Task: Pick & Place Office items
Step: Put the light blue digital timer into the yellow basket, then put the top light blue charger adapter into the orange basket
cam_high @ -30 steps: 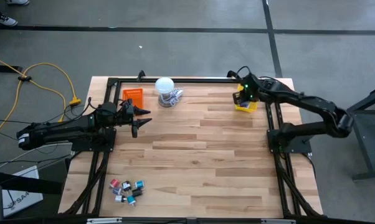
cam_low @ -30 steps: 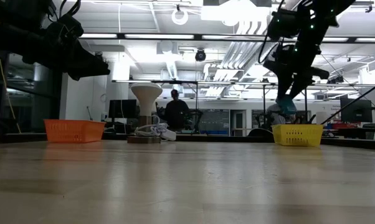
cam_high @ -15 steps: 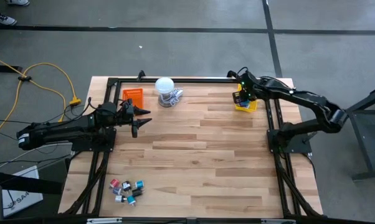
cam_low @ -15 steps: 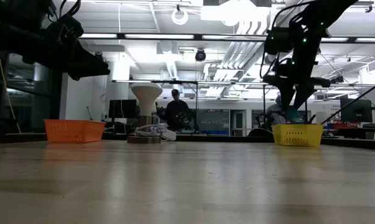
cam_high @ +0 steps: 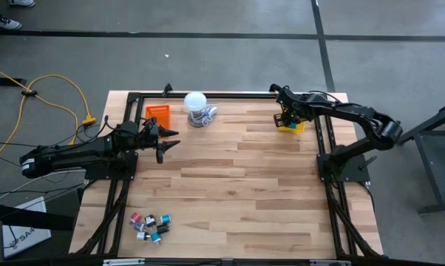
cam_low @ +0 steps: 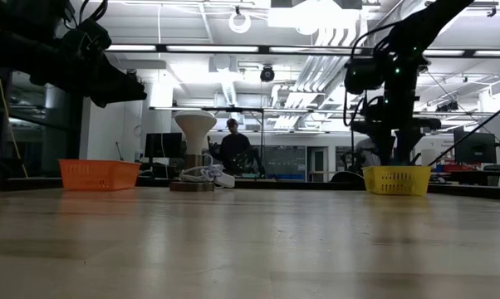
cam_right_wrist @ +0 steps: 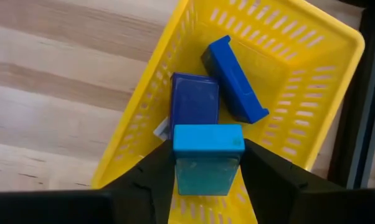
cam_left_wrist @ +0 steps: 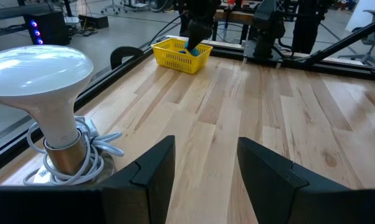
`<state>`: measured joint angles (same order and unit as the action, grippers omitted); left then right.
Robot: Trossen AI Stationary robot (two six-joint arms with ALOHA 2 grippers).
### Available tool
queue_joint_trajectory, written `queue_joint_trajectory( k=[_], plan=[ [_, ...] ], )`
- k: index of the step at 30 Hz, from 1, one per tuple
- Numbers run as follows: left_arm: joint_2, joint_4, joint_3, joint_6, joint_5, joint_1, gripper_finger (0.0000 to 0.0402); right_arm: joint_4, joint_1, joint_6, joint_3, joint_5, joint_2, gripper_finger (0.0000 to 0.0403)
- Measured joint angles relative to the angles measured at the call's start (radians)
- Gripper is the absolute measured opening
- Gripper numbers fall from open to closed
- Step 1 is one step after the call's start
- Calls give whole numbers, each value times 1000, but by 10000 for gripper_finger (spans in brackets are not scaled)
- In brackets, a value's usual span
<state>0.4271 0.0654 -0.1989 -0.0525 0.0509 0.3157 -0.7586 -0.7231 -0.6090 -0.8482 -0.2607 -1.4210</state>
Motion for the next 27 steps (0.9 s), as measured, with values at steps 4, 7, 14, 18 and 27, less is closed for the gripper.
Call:
queue_joint_trajectory(
  k=[4,7,14,18,27],
  plan=[
    [0,0,0,0,0,0,167,0,0,2,0,-1,-3,172],
    [0,0,0,0,0,0,167,0,0,8,0,-3,-3,180],
    [0,0,0,0,0,0,167,0,0,27,0,-10,-3,192],
    [0,0,0,0,0,0,167,4,0,36,0,-10,-3,194],
    [0,0,0,0,0,0,167,70,-32,102,0,6,-3,195]
  ],
)
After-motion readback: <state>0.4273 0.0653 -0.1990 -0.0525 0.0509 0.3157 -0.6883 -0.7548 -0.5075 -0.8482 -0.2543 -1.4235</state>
